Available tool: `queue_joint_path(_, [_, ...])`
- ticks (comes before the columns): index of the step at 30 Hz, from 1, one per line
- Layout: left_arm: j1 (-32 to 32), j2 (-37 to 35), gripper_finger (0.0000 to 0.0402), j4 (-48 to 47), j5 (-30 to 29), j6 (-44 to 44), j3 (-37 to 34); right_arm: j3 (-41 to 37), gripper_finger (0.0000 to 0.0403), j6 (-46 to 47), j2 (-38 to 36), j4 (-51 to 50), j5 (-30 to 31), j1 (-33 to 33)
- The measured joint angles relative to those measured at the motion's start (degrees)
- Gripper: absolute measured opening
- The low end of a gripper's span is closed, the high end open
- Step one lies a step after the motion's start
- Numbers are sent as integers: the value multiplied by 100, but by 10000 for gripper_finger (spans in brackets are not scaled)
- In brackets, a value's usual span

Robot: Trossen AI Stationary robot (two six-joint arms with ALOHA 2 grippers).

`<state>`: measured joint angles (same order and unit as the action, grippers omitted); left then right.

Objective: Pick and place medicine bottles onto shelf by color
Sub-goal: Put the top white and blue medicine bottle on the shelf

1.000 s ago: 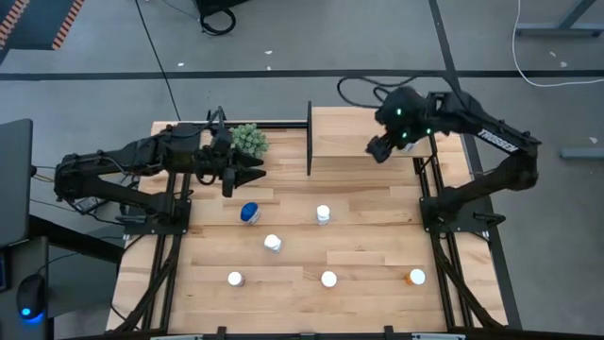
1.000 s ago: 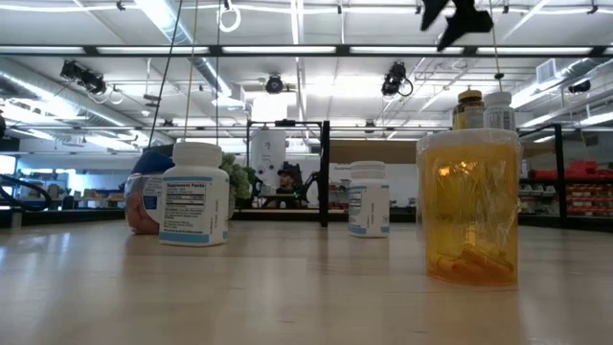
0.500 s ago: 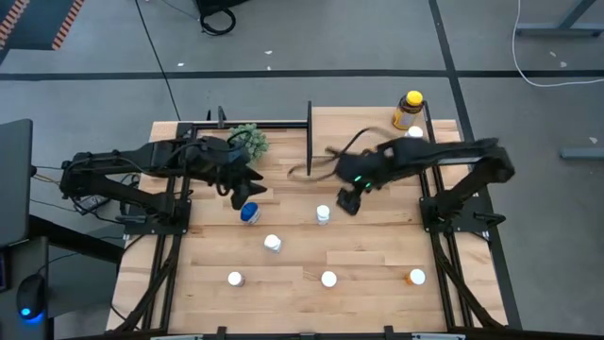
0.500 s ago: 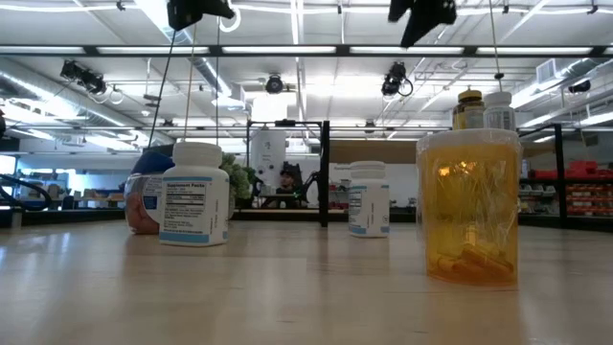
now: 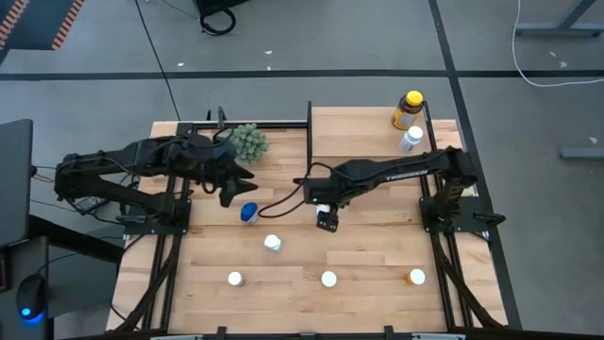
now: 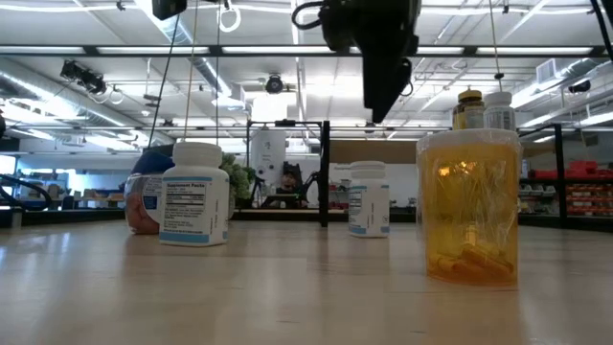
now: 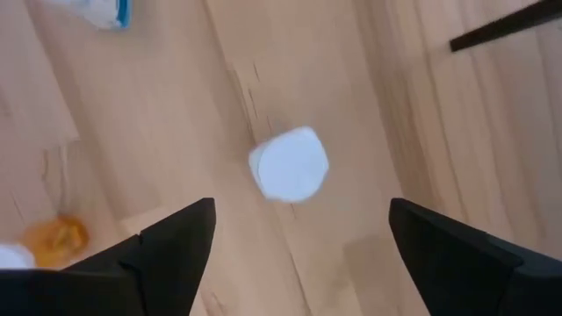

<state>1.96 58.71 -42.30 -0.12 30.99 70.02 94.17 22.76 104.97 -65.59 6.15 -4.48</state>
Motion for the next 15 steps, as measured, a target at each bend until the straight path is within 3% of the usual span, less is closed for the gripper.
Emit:
queue_joint_path(6, [0,-309,216,5,0,29,0,13,349,96,134,451,-45,-5])
queue_joint_path(15, [0,-562,212,36,2,-12,0,2,349,249,583,345,-90,-12])
